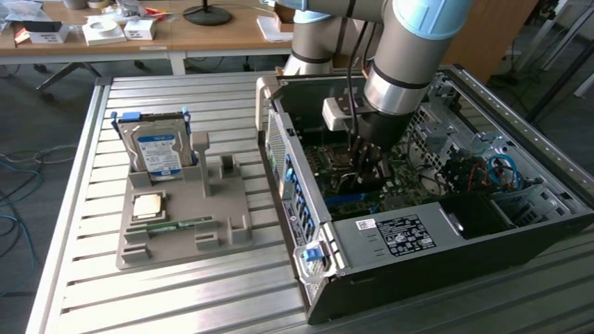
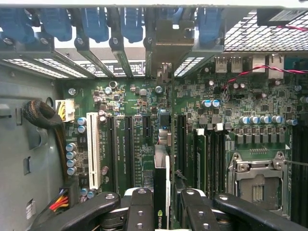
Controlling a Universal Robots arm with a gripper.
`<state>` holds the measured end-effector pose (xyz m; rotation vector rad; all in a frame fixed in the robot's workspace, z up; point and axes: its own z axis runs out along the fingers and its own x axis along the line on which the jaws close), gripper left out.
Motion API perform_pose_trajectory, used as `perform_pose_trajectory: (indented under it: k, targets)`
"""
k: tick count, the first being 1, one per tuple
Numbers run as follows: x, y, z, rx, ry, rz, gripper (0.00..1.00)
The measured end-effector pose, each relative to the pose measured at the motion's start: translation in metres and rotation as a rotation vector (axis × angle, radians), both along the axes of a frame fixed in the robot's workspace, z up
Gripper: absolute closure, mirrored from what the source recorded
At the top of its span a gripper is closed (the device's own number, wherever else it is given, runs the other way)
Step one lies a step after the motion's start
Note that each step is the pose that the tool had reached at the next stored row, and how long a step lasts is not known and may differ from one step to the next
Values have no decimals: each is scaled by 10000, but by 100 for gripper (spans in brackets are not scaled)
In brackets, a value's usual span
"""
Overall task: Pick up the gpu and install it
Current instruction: 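Insert the gpu into the slot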
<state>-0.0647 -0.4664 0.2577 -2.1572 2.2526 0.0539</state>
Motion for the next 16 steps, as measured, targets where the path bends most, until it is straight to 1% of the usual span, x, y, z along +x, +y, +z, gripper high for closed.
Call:
perform_pose_trajectory:
  k: [4,16]
  targets:
    - [0,0,-2,0,0,0,74]
    - [-2,0,-49,0,-1,0,74]
